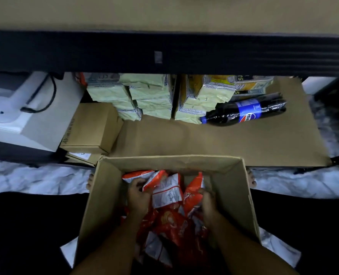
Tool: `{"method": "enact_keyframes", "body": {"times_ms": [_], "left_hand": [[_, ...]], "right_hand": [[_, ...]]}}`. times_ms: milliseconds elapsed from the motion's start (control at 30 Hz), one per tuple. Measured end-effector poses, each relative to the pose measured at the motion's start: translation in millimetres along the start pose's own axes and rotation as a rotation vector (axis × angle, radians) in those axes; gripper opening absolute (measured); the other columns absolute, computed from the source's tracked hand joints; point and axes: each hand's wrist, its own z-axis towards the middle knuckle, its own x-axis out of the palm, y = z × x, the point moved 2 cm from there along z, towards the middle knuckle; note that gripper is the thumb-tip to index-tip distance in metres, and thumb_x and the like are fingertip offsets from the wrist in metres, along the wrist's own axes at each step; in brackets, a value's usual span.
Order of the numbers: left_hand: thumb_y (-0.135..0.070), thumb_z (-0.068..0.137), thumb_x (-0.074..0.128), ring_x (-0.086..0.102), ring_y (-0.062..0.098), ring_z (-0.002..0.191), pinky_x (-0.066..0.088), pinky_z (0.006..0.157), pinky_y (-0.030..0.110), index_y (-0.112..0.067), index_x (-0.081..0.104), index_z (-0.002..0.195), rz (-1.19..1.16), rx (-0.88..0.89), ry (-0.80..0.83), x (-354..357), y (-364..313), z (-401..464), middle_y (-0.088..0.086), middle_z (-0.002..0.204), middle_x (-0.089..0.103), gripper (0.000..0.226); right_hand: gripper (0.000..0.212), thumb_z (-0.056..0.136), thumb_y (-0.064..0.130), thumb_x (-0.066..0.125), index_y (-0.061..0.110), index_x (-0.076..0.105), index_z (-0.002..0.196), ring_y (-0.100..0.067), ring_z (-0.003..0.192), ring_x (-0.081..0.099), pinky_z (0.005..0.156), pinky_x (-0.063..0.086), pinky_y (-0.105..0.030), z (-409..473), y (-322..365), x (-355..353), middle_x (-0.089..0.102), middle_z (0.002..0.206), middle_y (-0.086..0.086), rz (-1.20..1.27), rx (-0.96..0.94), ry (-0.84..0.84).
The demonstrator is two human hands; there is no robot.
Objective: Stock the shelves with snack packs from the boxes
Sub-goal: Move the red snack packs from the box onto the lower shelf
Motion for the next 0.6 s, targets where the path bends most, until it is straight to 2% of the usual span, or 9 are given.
{"method": "enact_keyframes", "body": {"times_ms": [33,100,167,267,333,400,467,533,600], "left_hand": [[0.004,0.073,0.077,0.06,0.016,0.07,0.05,0.066,0.021,-0.002,0.063,0.084,-0.029,-0.006,-0.023,-5,-4,-2,0.007,0.076,0.067,0.018],[0.013,0.073,0.071,0.058,0.018,0.069,0.049,0.06,0.015,-0.002,0.065,0.08,-0.088,-0.011,-0.016,-12,-9,-5,0.006,0.071,0.065,0.017],[0.011,0.075,0.071,0.062,0.021,0.072,0.053,0.066,0.025,-0.004,0.07,0.081,-0.147,-0.053,0.014,-16,-14,-13,0.009,0.076,0.07,0.016],[-0.003,0.078,0.075,0.065,0.021,0.073,0.055,0.074,0.039,-0.013,0.073,0.077,-0.171,-0.152,0.081,-21,-15,-20,0.005,0.076,0.073,0.011],[-0.01,0.077,0.078,0.065,0.021,0.078,0.054,0.079,0.042,-0.01,0.074,0.079,-0.117,-0.173,0.106,-27,-21,-22,0.01,0.081,0.073,0.005],[-0.02,0.074,0.081,0.066,0.022,0.083,0.055,0.083,0.044,-0.005,0.073,0.084,0.009,-0.136,0.144,-37,-25,-24,0.015,0.087,0.072,0.02],[-0.022,0.068,0.085,0.067,0.024,0.088,0.055,0.087,0.047,-0.005,0.071,0.092,0.059,-0.131,0.24,-45,-17,-25,0.012,0.093,0.072,0.033],[-0.021,0.052,0.092,0.07,0.032,0.091,0.056,0.084,0.054,-0.007,0.068,0.106,0.056,-0.208,0.31,-52,-4,-26,0.013,0.098,0.073,0.061],[-0.001,0.053,0.088,0.07,0.034,0.088,0.058,0.078,0.05,-0.007,0.062,0.111,0.1,-0.216,0.321,-61,-17,-39,0.017,0.098,0.072,0.064]], "right_hand": [[0.031,0.095,0.029,0.049,0.016,0.054,0.122,-0.026,0.083,0.061,0.072,0.05,-0.034,-11,5,2,0.059,0.119,-0.01,0.071,0.078,0.087],[0.036,0.102,0.032,0.036,0.011,0.053,0.125,-0.026,0.094,0.06,0.078,0.05,-0.036,-21,6,0,0.056,0.123,-0.009,0.138,0.164,0.164],[0.045,0.096,0.041,0.039,0.009,0.059,0.121,-0.029,0.099,0.06,0.079,0.049,-0.037,-29,8,-4,0.063,0.118,-0.012,0.191,0.221,0.194],[0.03,0.09,0.031,0.042,0.012,0.064,0.098,-0.024,0.081,0.061,0.068,0.047,-0.03,-46,23,-12,0.068,0.088,-0.007,0.249,0.224,0.212],[0.023,0.088,0.022,0.043,0.011,0.063,0.091,-0.023,0.08,0.061,0.069,0.046,-0.03,-58,27,-17,0.068,0.084,-0.007,0.218,0.219,0.229],[0.018,0.087,0.012,0.044,0.01,0.061,0.09,-0.021,0.076,0.06,0.065,0.047,-0.03,-70,25,-19,0.067,0.073,-0.007,0.109,0.21,0.252],[0.021,0.09,0.007,0.044,0.014,0.061,0.101,-0.019,0.07,0.059,0.058,0.049,-0.029,-83,19,-15,0.067,0.063,-0.004,-0.049,0.159,0.294],[0.018,0.094,0.019,0.049,0.02,0.064,0.105,-0.021,0.071,0.065,0.058,0.055,-0.032,-103,14,-10,0.072,0.073,-0.003,-0.193,0.051,0.3],[0.022,0.088,0.038,0.06,0.027,0.065,0.106,-0.026,0.08,0.071,0.066,0.06,-0.044,-116,10,-7,0.074,0.092,-0.005,-0.301,-0.062,0.292]]}}
